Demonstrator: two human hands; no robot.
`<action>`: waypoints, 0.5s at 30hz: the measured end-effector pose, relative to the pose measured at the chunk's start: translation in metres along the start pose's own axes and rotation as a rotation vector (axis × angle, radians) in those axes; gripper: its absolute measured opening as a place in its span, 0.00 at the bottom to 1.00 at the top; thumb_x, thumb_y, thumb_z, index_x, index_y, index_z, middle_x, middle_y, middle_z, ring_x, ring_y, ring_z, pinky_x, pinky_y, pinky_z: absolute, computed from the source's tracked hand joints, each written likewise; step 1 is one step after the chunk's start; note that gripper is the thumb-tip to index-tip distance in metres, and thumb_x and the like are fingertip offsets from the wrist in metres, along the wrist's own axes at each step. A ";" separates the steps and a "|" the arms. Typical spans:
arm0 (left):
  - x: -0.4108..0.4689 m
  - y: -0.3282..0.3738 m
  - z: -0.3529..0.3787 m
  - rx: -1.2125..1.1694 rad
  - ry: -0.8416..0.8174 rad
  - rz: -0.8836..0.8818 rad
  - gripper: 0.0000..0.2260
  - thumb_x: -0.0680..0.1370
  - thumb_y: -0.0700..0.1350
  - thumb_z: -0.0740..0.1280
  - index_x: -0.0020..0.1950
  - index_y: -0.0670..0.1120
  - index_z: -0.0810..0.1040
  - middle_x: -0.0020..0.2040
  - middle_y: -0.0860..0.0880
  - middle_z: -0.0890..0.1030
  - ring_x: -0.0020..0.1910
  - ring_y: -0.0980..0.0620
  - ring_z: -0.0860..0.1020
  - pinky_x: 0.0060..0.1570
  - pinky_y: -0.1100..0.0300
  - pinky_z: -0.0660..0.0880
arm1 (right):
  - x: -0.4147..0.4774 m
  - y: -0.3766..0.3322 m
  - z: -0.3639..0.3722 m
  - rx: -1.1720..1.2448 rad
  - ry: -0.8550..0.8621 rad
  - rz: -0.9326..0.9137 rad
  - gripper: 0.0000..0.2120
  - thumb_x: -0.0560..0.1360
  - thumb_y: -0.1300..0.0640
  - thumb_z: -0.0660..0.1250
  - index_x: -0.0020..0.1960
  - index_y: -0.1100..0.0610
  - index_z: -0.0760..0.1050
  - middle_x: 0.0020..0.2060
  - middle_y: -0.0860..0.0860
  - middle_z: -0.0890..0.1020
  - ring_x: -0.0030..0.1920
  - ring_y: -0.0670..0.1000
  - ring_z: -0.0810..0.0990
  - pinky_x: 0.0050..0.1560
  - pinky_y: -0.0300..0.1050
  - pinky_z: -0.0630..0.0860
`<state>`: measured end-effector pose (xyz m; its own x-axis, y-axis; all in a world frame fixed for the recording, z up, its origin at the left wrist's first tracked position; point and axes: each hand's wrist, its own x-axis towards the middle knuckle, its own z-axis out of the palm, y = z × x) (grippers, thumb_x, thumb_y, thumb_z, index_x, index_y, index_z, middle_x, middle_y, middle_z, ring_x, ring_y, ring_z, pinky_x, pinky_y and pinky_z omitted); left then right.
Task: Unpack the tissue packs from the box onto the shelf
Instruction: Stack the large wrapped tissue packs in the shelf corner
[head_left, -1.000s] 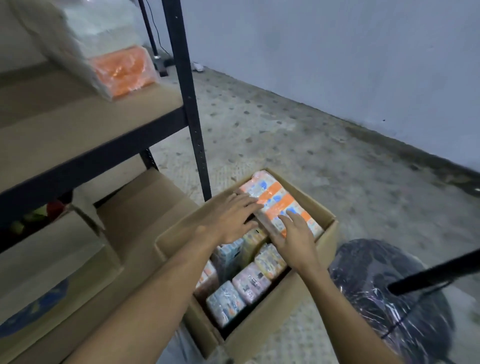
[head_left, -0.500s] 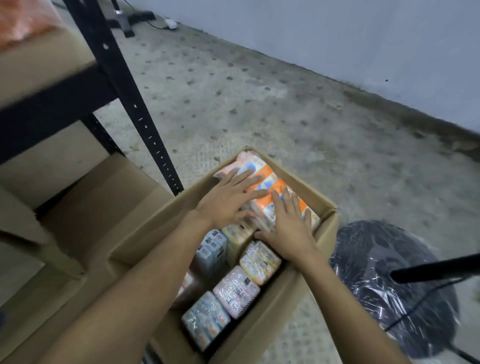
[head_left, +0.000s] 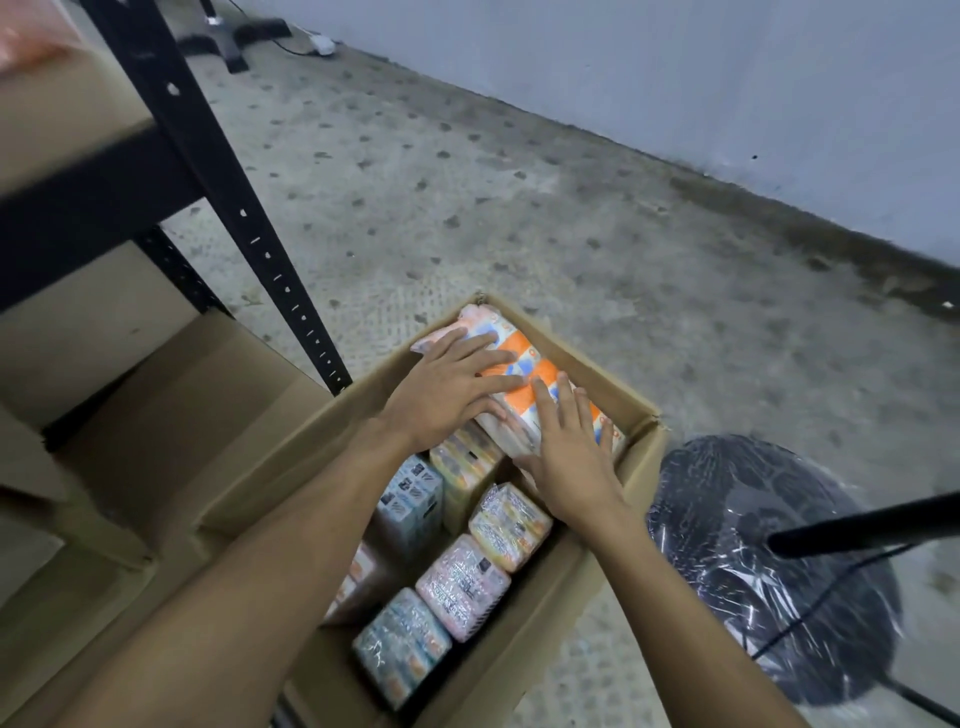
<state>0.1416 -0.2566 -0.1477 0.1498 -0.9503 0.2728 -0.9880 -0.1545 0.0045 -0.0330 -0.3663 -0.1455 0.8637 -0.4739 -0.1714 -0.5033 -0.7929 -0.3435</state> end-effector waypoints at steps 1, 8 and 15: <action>0.001 0.002 -0.003 -0.009 0.004 -0.005 0.18 0.80 0.57 0.56 0.68 0.57 0.74 0.69 0.54 0.73 0.73 0.49 0.65 0.72 0.49 0.56 | -0.002 0.000 -0.001 0.005 0.004 -0.005 0.40 0.78 0.48 0.62 0.77 0.48 0.37 0.77 0.52 0.40 0.77 0.56 0.39 0.73 0.65 0.46; 0.000 0.005 -0.031 -0.054 0.003 -0.060 0.20 0.80 0.60 0.53 0.67 0.57 0.75 0.67 0.54 0.74 0.71 0.49 0.67 0.72 0.48 0.58 | -0.021 -0.005 -0.019 -0.061 0.173 -0.072 0.31 0.78 0.39 0.52 0.77 0.50 0.49 0.77 0.50 0.57 0.76 0.52 0.56 0.67 0.62 0.62; -0.013 0.015 -0.072 -0.030 0.131 -0.099 0.17 0.79 0.59 0.58 0.64 0.57 0.77 0.64 0.53 0.77 0.67 0.48 0.71 0.68 0.49 0.59 | -0.038 -0.016 -0.055 -0.004 0.149 -0.217 0.30 0.79 0.41 0.54 0.77 0.50 0.50 0.76 0.49 0.57 0.76 0.52 0.55 0.74 0.62 0.53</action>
<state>0.1218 -0.2273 -0.0823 0.2421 -0.8873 0.3926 -0.9697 -0.2354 0.0660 -0.0591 -0.3565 -0.0830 0.9379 -0.3441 0.0441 -0.3074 -0.8833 -0.3539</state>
